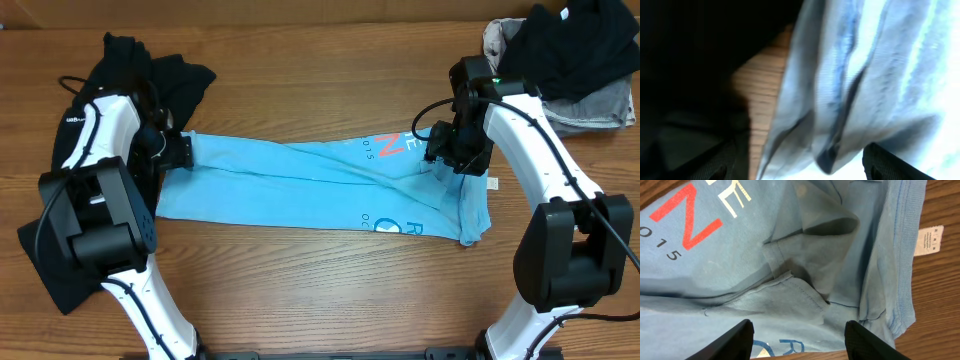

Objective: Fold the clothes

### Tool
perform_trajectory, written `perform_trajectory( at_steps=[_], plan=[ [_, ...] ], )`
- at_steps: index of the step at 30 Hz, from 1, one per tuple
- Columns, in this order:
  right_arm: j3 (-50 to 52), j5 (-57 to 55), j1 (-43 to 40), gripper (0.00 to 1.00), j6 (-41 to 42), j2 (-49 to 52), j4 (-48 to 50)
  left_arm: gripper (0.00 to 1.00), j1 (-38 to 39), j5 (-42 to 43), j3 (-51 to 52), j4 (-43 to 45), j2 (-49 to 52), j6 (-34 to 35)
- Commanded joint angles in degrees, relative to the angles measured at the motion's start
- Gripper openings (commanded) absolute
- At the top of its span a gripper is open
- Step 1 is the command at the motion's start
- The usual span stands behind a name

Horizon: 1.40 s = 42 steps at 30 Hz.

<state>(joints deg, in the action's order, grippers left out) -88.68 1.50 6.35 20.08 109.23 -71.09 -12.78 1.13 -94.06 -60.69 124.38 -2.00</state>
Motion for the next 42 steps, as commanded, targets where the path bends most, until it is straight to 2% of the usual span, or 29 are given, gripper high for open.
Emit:
perform_trajectory(
  at_steps=[1, 9, 13, 15, 17, 19, 22, 24, 25, 27, 28, 36, 42],
  plan=[
    [0.2, 0.3, -0.4, 0.62, -0.3, -1.4, 0.3, 0.82, 1.0, 2.6, 0.3, 1.0, -1.5, -3.2],
    [0.2, 0.3, -0.4, 0.62, -0.3, -1.4, 0.3, 0.75, 0.9, 2.2, 5.2, 5.4, -1.5, -3.8],
    [0.2, 0.3, -0.4, 0.62, -0.3, -1.4, 0.2, 0.66, 0.4, 1.9, 8.6, 7.5, -1.5, -3.5],
    [0.2, 0.3, -0.4, 0.62, -0.3, -1.4, 0.1, 0.54, 0.4, 1.9, 8.9, 7.6, -1.5, -3.5],
    [0.2, 0.3, -0.4, 0.62, -0.3, -1.4, 0.1, 0.37, 0.4, 1.9, 8.9, 7.7, -1.5, -3.5],
    [0.2, 0.3, -0.4, 0.62, -0.3, -1.4, 0.1, 0.04, 0.4, 1.9, 8.7, 7.6, -1.5, -3.4],
    [0.2, 1.7, -0.4, 0.60, -0.3, -1.4, 0.1, 0.04, 0.2, 2.2, 5.9, 3.3, -1.6, 0.5],
    [0.2, 2.7, -0.4, 0.54, -0.3, -1.4, 0.1, 0.04, 0.0, 3.7, 2.1, -0.7, -1.6, 0.7],
    [0.2, 3.0, -0.4, 0.45, -0.3, -1.4, 0.1, 0.04, -0.1, 4.0, -0.3, -2.8, -1.6, 0.7],
    [0.2, 3.2, -0.4, 0.07, -0.3, -1.4, 0.2, 0.04, -0.1, 4.2, -5.0, -6.4, -1.6, 0.7],
    [0.3, 3.2, -0.4, 0.04, -0.3, -1.4, 0.2, 0.04, -0.1, 4.3, -7.3, -8.0, -1.6, 0.7],
    [4.0, 6.2, -0.4, 0.04, -0.3, -1.4, 2.7, 0.04, 0.1, 6.4, -25.5, -19.1, -1.6, -2.4],
    [4.3, 6.4, -0.4, 0.04, -0.3, -1.4, 3.3, 0.04, 1.7, 7.7, -27.8, -21.2, -1.6, -4.1]
  ],
)
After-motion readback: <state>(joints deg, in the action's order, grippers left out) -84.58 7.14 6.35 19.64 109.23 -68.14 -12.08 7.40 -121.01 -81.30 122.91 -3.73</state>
